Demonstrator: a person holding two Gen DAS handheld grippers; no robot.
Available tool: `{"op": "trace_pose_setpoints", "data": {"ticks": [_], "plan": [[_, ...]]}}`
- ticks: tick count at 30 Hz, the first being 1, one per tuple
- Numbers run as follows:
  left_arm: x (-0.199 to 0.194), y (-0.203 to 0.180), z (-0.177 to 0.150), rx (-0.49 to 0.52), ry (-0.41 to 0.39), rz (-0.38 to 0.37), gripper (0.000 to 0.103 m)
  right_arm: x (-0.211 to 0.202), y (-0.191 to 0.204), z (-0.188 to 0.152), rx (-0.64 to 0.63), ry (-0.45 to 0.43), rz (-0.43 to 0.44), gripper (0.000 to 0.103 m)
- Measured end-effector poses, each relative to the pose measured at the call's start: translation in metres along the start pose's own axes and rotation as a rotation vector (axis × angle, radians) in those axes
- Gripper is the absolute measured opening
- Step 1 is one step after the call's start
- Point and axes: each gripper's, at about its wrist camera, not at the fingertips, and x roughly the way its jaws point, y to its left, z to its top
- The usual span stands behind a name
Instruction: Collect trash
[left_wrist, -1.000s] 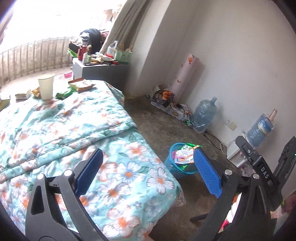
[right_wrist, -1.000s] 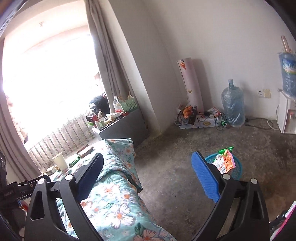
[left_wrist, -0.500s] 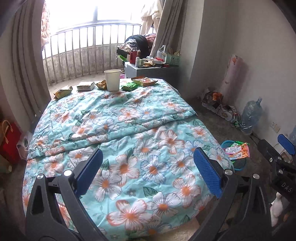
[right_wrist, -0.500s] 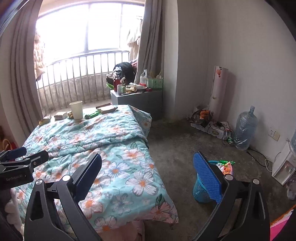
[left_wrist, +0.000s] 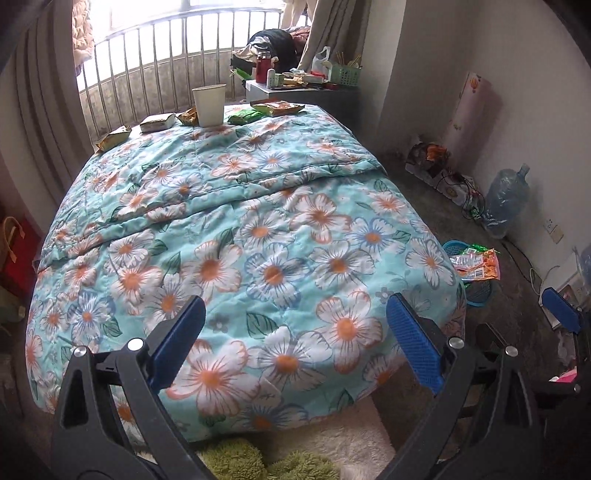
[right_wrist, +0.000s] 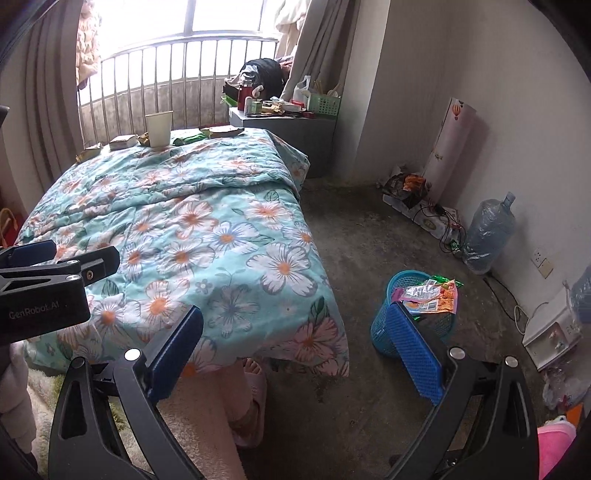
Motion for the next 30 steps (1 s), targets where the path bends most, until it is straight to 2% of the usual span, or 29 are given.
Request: {"op": "trace_pose_setpoints", "data": {"ticks": [9,15,18,23,30], "plan": [[0.001,-0.016,0.004,0.022,-0.013,0.038,0.094,0.006,-0.038,-0.009,0.062,0.039,-0.059,0.096],[-0.001,-0.013,0.000,0.077,-0.022,0.109,0.094,0.003,-0.056,-0.013,0.089,0.026,-0.077,0.096],[-0.001,-0.006,-0.002,0.073,-0.009,0.131,0.094,0.002,-0.063,-0.015,0.104,0.021,-0.081,0.096],[0.000,-0.006,-0.005,0.078,0.021,0.125,0.094,0.003,-0.067,-0.017,0.101,0.024,-0.079,0.096],[-0.005,-0.011,-0.008,0.102,0.011,0.116,0.094,0.003,-0.070,-0.023,0.101,0.026,-0.073,0.096]]}}
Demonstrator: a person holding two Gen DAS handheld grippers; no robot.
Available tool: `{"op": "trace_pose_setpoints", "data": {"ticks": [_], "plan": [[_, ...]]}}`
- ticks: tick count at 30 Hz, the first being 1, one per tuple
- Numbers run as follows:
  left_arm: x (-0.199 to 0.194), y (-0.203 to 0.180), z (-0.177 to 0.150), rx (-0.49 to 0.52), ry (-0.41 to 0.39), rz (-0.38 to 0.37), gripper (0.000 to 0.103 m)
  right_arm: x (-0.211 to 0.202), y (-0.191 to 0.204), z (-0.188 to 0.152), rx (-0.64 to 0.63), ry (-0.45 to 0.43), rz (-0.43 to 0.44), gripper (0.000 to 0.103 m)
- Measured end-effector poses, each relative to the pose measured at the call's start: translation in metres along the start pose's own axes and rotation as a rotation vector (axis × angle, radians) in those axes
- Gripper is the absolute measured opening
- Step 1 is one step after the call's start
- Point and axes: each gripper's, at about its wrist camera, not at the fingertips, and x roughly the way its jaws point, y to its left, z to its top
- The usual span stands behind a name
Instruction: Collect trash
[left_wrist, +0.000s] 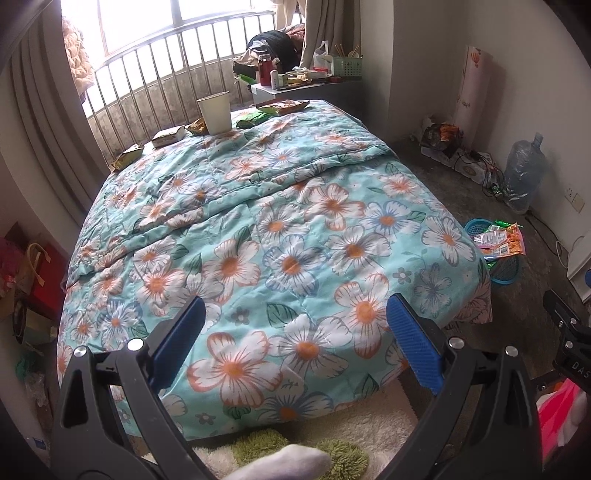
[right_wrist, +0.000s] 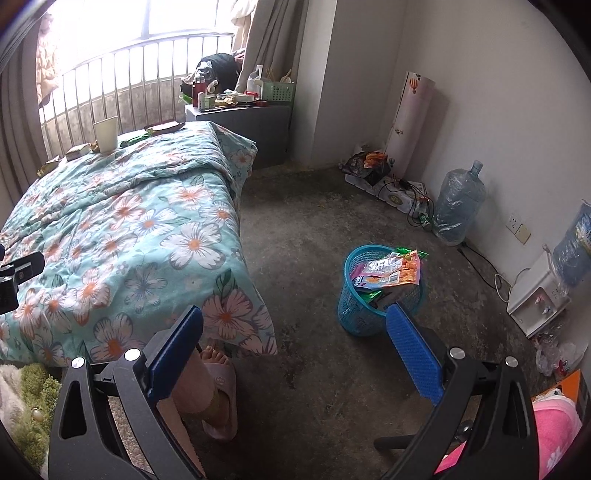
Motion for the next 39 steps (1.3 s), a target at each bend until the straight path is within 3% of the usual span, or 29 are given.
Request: {"op": "trace_pose_setpoints", "data": {"ticks": [17,39], "plan": [[-0.007,-0.017,0.001,0.051,-0.022,-0.028,0.094,-0.004,-0.004,0.000,0.014,-0.010,0.019,0.096],[-0.001,-0.014,0.002,0.038,-0.003,-0.030,0.094,-0.004,-0.002,0.001,0.007,-0.012,0.024,0.096]]}}
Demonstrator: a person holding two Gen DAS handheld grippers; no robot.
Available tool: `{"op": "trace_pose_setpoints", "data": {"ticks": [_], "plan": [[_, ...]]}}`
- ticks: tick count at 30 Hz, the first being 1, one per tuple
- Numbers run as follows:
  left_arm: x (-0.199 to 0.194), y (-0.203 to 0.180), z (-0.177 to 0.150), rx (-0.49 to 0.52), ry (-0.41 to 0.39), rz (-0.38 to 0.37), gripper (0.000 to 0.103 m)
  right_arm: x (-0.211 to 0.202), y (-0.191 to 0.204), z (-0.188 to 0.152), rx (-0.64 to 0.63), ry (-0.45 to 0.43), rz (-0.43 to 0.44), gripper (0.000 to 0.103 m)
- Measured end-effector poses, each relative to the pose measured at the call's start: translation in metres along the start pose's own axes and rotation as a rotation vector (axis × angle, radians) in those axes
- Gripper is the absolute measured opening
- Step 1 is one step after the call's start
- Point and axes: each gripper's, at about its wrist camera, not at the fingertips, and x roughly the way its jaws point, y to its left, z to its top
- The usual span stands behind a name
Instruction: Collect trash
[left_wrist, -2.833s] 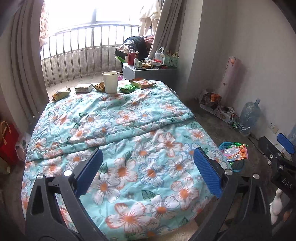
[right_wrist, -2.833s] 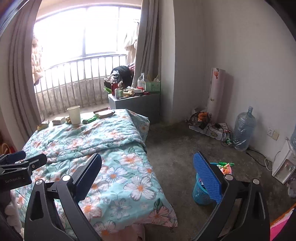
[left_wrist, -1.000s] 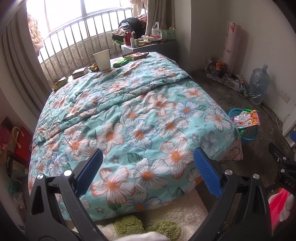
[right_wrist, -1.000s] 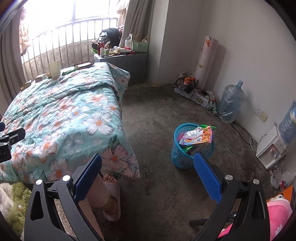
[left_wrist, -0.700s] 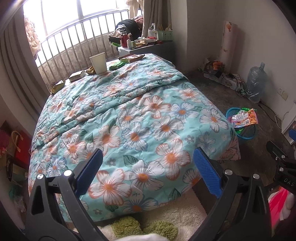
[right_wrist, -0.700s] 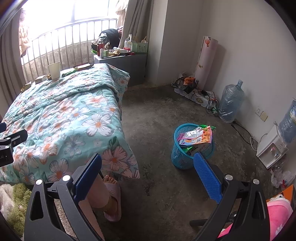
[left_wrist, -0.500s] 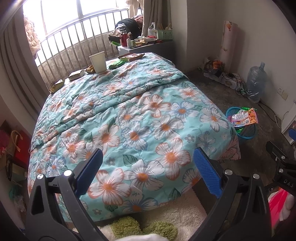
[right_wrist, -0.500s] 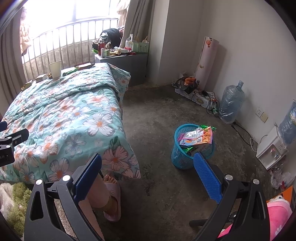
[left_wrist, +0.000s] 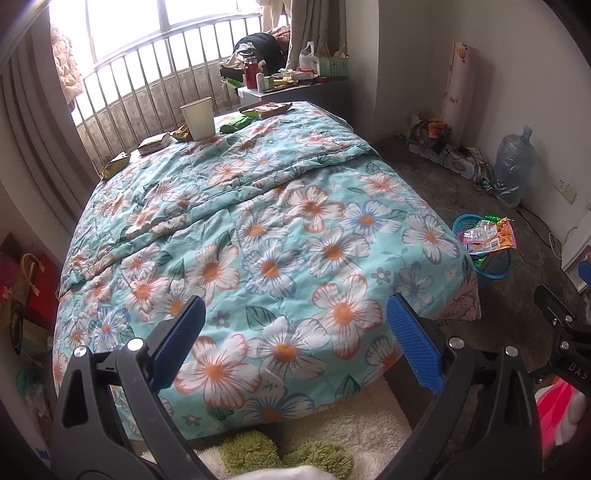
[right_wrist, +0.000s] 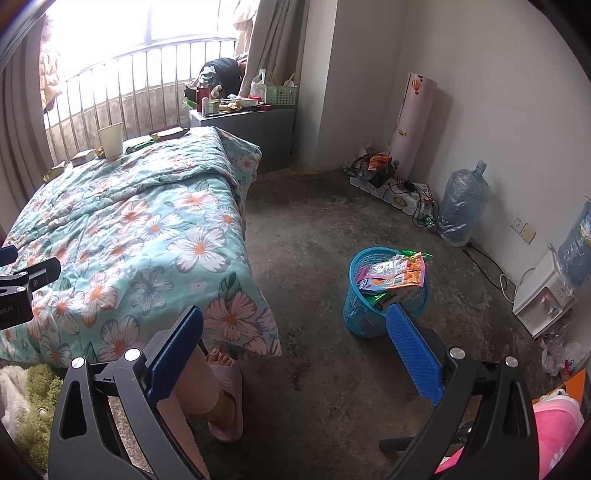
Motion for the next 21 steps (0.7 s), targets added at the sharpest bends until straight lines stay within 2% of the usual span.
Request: {"op": "trace_pose_setpoints", "data": {"ticks": [21], "plan": [[0.0014,0.0024,-0.0013,-0.004,0.003,0.001,0.094,-0.0031,0.0067,-0.0019,-0.008,-0.005,0.009,0.096]]}}
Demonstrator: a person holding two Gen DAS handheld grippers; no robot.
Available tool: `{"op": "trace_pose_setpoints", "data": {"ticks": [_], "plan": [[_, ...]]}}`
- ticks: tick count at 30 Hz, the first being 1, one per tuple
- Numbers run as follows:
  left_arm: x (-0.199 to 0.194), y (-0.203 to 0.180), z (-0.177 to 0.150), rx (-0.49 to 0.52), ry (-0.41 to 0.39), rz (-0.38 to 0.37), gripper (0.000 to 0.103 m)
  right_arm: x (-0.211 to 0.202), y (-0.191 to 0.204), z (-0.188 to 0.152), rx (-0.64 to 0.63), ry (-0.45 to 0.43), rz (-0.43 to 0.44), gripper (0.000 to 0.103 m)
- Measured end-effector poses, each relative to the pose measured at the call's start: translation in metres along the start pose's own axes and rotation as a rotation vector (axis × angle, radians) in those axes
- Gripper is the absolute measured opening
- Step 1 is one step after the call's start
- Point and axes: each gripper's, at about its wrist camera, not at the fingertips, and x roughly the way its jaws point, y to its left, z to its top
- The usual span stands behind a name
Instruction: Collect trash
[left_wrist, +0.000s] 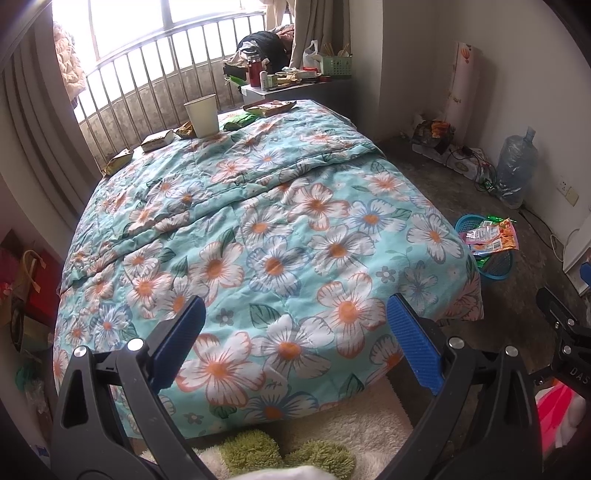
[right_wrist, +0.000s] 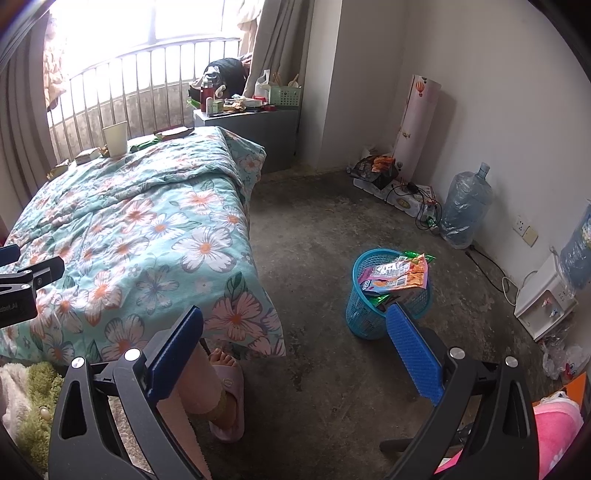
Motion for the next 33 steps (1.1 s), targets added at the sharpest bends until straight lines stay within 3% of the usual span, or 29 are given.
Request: {"op": "trace_pose_setpoints", "data": {"ticks": [33], "plan": [[-0.0012,0.0071,-0.0046,-0.010,0.006,0.005,0.094,-0.0018,0.0035,0.0001,-0.006,0.000,0.012,0.096]]}}
